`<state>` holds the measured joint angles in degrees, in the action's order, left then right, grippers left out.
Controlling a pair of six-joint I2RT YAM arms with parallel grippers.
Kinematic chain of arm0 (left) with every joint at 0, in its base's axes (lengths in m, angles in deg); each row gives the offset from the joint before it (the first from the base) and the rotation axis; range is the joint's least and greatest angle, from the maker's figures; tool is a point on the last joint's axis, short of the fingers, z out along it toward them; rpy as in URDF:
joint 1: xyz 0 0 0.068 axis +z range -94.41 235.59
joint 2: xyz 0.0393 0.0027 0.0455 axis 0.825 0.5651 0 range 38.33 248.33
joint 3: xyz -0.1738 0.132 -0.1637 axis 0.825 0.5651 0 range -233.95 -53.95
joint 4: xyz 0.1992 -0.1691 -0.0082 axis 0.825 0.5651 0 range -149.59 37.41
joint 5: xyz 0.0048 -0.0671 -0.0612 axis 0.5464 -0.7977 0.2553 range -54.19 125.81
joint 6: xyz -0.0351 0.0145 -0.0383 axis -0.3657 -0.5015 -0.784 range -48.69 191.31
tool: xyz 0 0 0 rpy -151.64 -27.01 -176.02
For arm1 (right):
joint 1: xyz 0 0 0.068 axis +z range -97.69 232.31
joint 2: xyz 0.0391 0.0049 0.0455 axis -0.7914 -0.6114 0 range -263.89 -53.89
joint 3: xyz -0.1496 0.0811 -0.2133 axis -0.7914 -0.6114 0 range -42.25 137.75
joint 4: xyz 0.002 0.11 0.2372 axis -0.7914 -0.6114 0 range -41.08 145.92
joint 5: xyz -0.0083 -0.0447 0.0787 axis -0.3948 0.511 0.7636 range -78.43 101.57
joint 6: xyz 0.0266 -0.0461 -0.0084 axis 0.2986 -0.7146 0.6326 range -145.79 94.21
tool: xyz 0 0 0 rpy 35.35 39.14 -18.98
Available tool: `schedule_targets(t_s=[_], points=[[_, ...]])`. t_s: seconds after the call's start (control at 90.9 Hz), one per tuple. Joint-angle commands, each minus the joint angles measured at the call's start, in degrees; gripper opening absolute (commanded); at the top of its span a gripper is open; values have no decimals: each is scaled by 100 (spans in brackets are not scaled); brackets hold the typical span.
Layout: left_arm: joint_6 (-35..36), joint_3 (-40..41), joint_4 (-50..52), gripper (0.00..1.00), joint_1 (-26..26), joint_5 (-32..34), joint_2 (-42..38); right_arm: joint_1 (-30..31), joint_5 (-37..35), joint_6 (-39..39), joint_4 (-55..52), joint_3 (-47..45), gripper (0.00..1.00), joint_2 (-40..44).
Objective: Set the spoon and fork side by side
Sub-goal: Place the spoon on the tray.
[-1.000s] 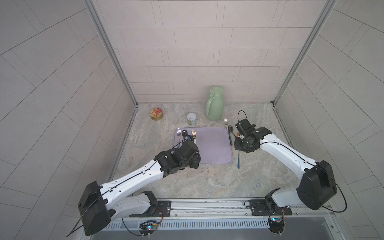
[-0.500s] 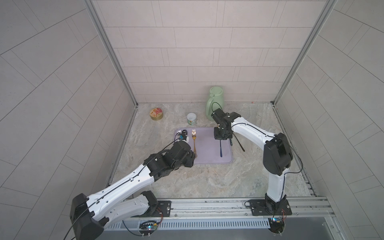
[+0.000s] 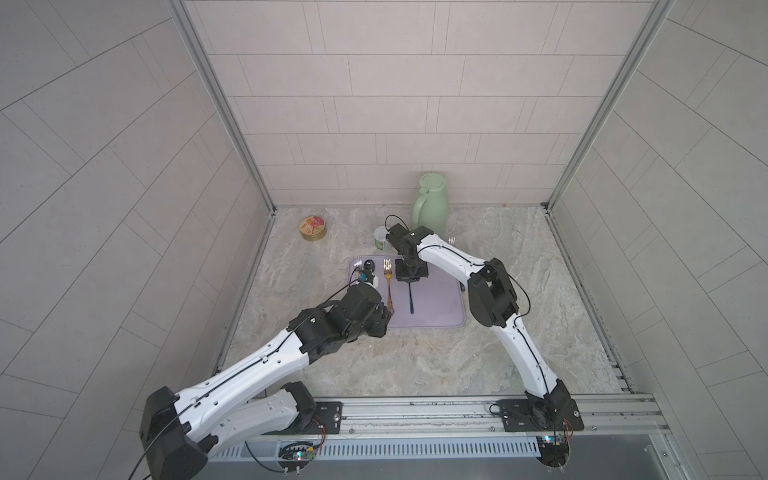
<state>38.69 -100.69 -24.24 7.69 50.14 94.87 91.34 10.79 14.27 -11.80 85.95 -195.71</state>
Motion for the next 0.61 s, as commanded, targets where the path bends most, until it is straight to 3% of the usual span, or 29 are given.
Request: schedule_targets(t_s=[0.0, 0.451, 0.594], points=[[21, 92, 29, 53, 45, -98, -104, 58, 87, 171, -210, 317, 0, -168], [6, 135, 8, 53, 61, -120, -169, 269, 226, 392, -162, 434, 2, -237], [-5, 128, -3, 53, 55, -148, -144, 316, 289, 446, -140, 442, 10, -178]])
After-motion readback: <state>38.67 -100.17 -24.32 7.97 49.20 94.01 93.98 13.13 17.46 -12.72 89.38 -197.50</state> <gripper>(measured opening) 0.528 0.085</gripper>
